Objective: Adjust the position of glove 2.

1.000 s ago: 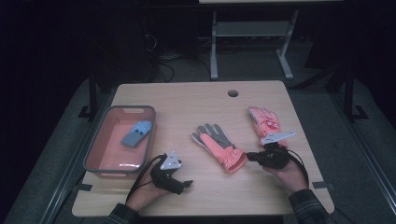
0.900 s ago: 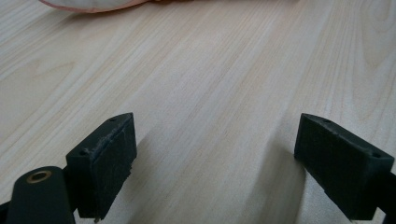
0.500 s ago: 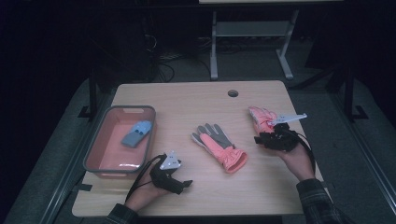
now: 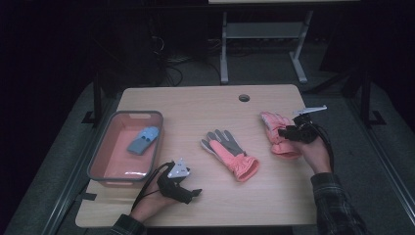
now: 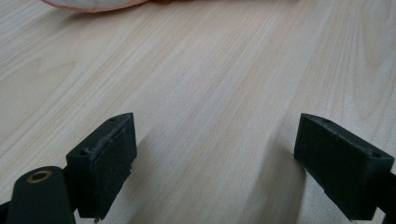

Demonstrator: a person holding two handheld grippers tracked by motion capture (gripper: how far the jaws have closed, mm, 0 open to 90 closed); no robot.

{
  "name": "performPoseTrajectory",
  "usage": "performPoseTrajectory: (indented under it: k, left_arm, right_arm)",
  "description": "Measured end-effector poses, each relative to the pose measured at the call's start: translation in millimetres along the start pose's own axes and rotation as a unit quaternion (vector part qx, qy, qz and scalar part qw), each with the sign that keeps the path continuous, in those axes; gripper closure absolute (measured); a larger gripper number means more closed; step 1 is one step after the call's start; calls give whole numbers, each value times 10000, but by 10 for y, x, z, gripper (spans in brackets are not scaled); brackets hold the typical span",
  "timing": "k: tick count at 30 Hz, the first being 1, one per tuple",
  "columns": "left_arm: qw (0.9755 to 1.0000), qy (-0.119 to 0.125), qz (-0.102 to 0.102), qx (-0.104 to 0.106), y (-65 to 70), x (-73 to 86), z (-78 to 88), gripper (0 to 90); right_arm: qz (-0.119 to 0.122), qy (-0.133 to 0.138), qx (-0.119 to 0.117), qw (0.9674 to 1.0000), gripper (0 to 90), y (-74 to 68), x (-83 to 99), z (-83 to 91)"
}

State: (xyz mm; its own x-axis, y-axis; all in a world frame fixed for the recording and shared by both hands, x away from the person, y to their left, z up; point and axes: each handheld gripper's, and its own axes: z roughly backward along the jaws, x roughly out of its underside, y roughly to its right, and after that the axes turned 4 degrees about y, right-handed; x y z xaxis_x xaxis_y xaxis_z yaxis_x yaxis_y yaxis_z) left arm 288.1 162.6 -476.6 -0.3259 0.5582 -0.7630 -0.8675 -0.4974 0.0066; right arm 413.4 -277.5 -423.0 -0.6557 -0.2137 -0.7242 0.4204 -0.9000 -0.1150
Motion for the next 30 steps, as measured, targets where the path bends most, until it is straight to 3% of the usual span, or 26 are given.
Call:
performPoseTrajectory:
  k: [4,7,12,16,20,21,22,24,25,28,30]
  left_arm:
    - [10000,2,1,0,0,0,-1,123]
    - [10000,6,0,2,0,-1,-3,122]
    - [10000,7,-1,2,0,0,-3,123]
    - [10000,6,-1,3,1,0,-3,123]
    - [10000,8,-3,1,0,0,-3,123]
    - [10000,8,-3,1,0,0,-3,123]
    - [10000,7,-2,1,1,0,-3,123]
    - [10000,7,0,2,1,0,-3,123]
    - [10000,6,0,2,1,0,-3,123]
    - [10000,5,1,2,1,-1,-2,123]
    - [10000,6,-5,-6,0,-1,-2,123]
  right_arm:
    - [-137,-88,-61,9998,511,33,-27,-99]
    - [-189,-215,108,9995,454,26,-37,-233]
    - [-232,-466,235,9984,457,8,23,-355]
    - [-32,-519,349,9980,475,-41,24,-390]
    - [70,-597,347,9976,632,-77,18,-396]
    - [70,-597,347,9976,632,-77,18,-396]
    - [146,-586,385,9974,719,-86,18,-387]
    - [156,-555,390,9976,749,-82,20,-384]
    - [199,-471,377,9980,820,-65,30,-366]
    - [95,-417,307,9986,845,-45,37,-338]
    - [-5,-295,141,9995,855,7,46,-304]
